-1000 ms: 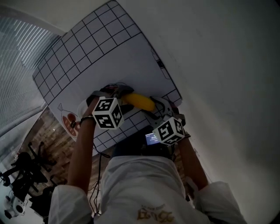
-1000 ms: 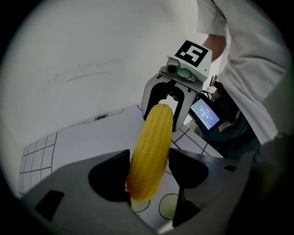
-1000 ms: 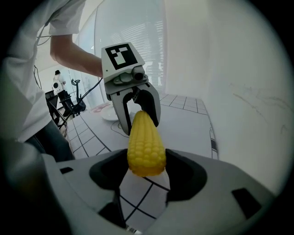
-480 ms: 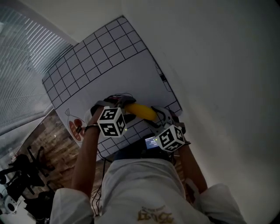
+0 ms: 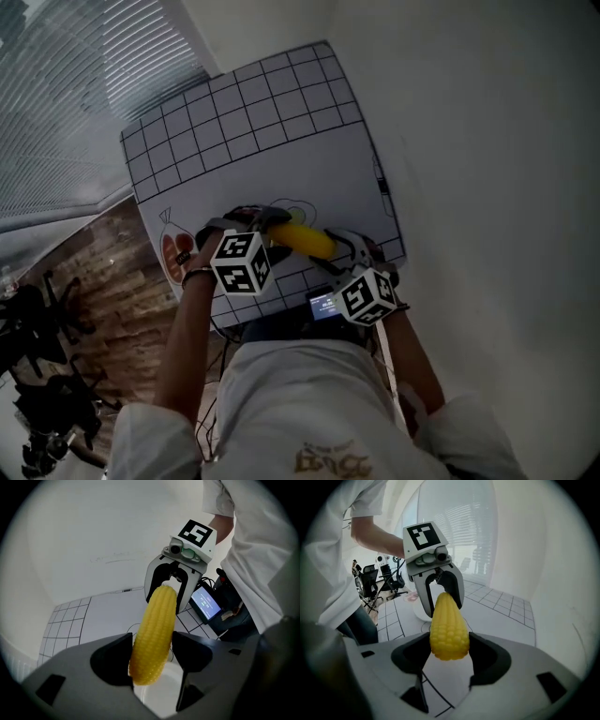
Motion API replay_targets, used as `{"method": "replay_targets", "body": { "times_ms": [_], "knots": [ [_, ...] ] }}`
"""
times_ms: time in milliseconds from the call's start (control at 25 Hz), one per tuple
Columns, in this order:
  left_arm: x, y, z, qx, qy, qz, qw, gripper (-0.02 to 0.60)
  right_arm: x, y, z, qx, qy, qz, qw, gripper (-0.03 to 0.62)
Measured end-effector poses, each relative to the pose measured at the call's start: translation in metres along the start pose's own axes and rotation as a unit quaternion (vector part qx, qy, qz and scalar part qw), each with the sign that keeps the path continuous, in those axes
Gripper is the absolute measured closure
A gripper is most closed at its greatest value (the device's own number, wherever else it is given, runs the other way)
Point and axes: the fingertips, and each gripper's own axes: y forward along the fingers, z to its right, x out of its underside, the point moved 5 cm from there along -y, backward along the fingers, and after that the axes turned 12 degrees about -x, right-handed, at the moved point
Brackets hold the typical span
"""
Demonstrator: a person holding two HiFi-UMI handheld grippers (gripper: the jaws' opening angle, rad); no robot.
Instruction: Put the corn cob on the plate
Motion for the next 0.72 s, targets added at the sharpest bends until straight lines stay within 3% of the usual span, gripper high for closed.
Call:
{"method": "replay_targets", "body": {
  "times_ms": [280, 720],
  "knots": [
    [0.037, -0.035, 0.003, -0.051, -0.064, -0.019, 0.9965, 0.308, -0.037, 0.028, -0.007, -0.057, -0.063, -0.005, 0.996, 0.336],
    [0.087, -0.08, 0.028, -0.114, -0.155, -0.048, 0.9801, 0.31, -0.078, 0.069, -0.034, -0.141, -0.144, -0.009, 0.98, 0.336]
  ]
}}
